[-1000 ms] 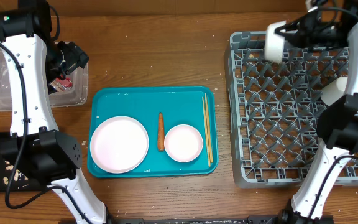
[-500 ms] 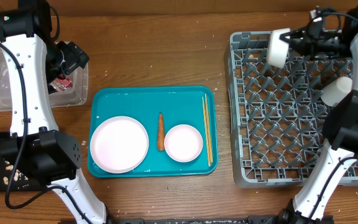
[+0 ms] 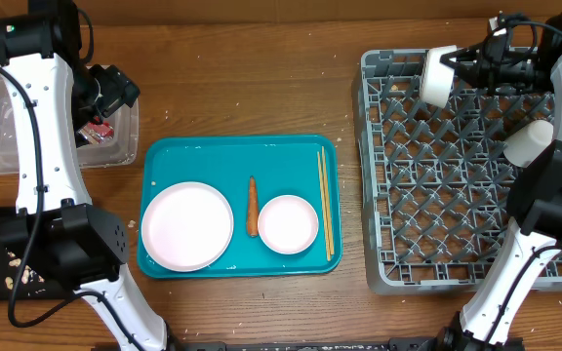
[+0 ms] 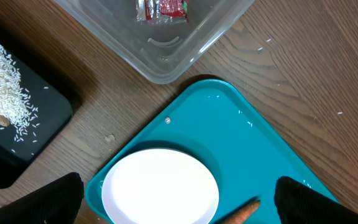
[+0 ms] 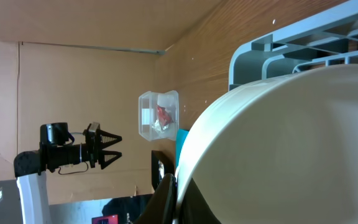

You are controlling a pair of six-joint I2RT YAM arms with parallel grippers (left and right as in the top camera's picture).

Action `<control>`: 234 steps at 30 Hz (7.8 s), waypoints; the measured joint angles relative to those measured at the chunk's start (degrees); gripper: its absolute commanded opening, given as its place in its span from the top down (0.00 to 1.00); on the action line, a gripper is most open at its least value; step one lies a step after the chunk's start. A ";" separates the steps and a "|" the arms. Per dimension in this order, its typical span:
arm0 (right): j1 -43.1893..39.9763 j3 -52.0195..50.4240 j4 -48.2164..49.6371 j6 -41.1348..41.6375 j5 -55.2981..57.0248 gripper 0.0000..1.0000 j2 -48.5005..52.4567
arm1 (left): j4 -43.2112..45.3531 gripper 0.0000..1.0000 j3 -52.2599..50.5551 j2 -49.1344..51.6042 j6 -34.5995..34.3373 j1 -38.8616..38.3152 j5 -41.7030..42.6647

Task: Sort waste into correct bins and load items into the dishwasher
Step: 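Carry the bowl to the rack and set it upside down, then move the right gripper over the remaining small bowl and grasp it, then lift the small white bowl with the right gripper and carry it to the rack, then lower the bowl upside down into the rack and open the right gripper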

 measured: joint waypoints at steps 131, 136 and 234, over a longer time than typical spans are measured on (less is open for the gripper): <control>65.18 -35.15 16.87 56.61 66.10 0.80 -14.69 | 0.00 0.00 0.02 0.00 0.00 0.00 0.00; 65.18 -34.23 14.64 54.73 66.10 0.96 -14.69 | 0.00 0.00 0.02 0.00 0.00 0.00 0.00; -10.60 -49.29 -0.15 -11.17 1.66 0.96 -31.89 | 0.00 0.00 0.02 0.00 0.00 -0.04 0.00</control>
